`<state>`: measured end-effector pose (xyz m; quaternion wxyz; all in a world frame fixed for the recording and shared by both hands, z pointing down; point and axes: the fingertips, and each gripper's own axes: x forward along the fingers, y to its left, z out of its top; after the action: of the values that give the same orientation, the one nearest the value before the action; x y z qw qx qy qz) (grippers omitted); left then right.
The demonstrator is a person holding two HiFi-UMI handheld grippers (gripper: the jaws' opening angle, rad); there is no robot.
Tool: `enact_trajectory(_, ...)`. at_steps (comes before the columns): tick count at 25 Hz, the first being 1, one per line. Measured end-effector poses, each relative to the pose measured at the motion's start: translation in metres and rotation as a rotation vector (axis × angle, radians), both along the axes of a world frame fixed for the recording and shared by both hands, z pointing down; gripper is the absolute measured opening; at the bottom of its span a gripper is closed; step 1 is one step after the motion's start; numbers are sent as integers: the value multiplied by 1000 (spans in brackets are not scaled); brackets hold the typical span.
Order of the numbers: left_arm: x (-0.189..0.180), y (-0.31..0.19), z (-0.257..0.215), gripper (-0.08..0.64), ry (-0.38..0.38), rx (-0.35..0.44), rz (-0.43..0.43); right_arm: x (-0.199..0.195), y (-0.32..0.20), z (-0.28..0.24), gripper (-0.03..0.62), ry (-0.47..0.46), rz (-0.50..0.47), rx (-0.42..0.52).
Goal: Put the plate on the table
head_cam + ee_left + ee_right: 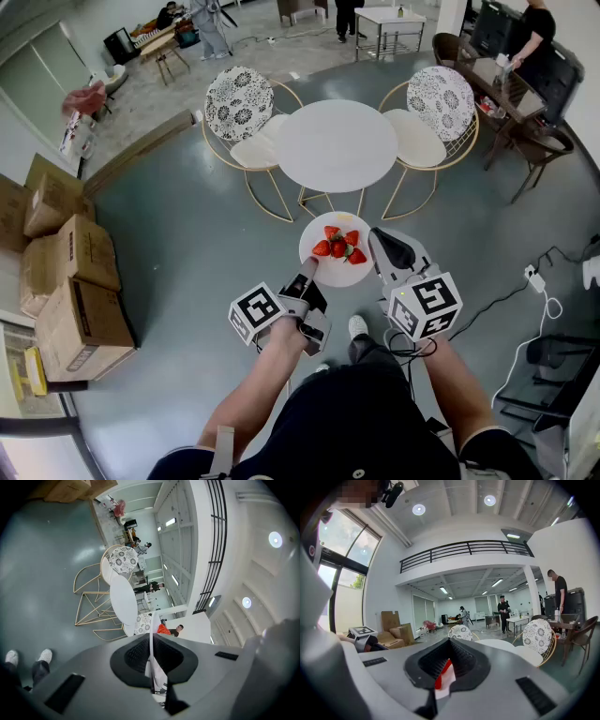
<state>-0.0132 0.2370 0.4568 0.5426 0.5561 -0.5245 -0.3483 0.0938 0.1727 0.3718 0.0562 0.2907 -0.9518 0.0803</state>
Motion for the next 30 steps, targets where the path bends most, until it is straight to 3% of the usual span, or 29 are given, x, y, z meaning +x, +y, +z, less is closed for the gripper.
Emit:
enact_trajectory(16,0,-16,4,14,-10,-2,-9,-3,-16,4,5,-13,-24,-27)
enact_trajectory(30,-2,-77,-4,14,-24,6,-99,-13,-75,-7,5,11,-148,27)
